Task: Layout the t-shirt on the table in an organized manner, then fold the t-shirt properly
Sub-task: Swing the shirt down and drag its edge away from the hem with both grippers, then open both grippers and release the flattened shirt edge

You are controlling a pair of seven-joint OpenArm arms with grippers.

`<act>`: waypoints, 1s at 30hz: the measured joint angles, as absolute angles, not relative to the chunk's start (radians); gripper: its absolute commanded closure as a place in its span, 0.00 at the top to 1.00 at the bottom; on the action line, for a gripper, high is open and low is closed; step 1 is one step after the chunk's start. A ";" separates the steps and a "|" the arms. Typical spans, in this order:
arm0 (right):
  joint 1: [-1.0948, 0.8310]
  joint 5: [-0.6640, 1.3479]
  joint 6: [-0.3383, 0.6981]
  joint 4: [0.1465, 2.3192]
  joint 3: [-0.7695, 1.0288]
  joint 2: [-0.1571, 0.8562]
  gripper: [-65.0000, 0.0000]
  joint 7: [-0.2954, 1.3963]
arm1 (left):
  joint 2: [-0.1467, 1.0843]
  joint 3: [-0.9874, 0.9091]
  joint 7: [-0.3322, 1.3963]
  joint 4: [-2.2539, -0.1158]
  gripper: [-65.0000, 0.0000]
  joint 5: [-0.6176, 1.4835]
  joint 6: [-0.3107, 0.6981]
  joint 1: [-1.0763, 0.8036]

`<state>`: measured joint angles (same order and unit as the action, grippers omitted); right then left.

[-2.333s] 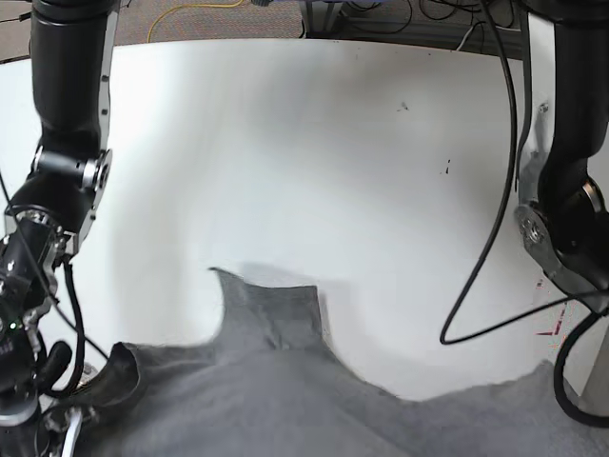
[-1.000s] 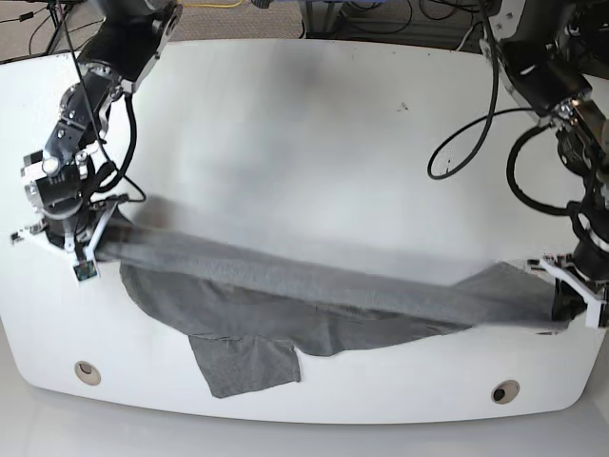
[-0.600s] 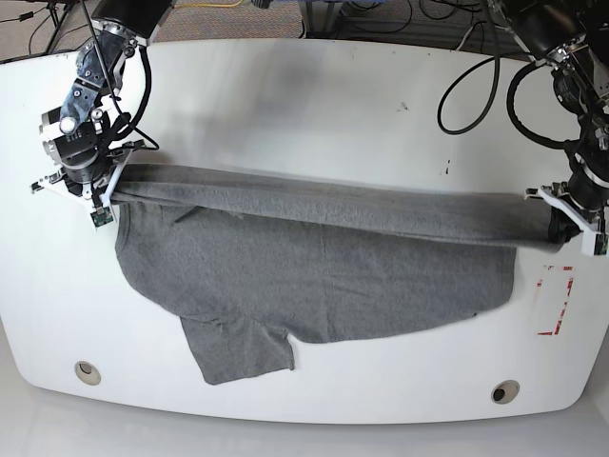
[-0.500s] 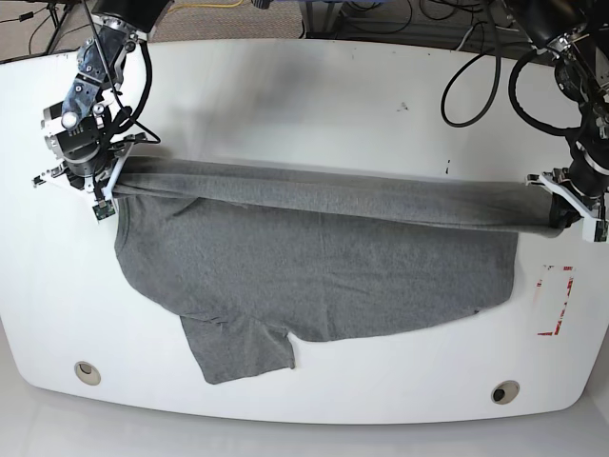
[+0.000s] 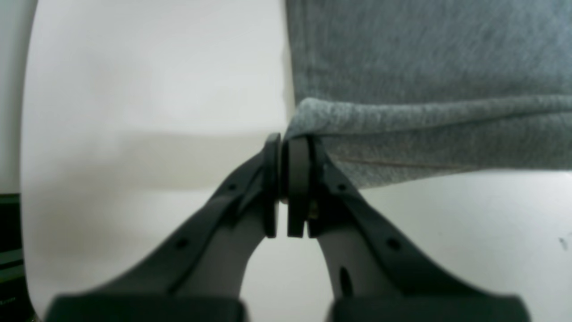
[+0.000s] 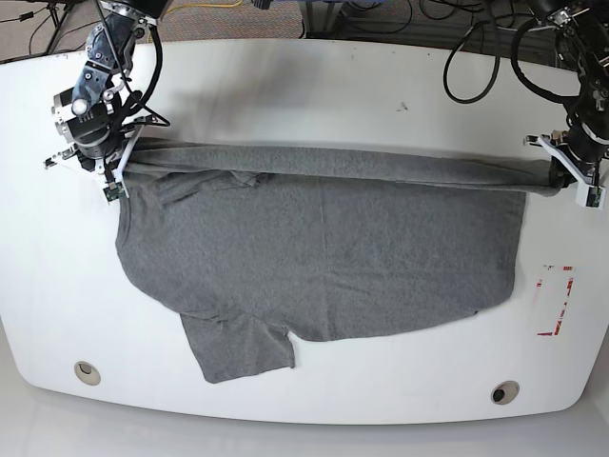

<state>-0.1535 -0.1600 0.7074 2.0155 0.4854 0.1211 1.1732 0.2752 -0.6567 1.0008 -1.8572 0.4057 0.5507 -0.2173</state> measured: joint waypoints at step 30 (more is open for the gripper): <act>-0.331 -0.184 0.704 2.014 0.485 0.103 0.81 1.183 | 0.324 -0.625 1.049 -1.734 0.56 0.397 0.546 -0.321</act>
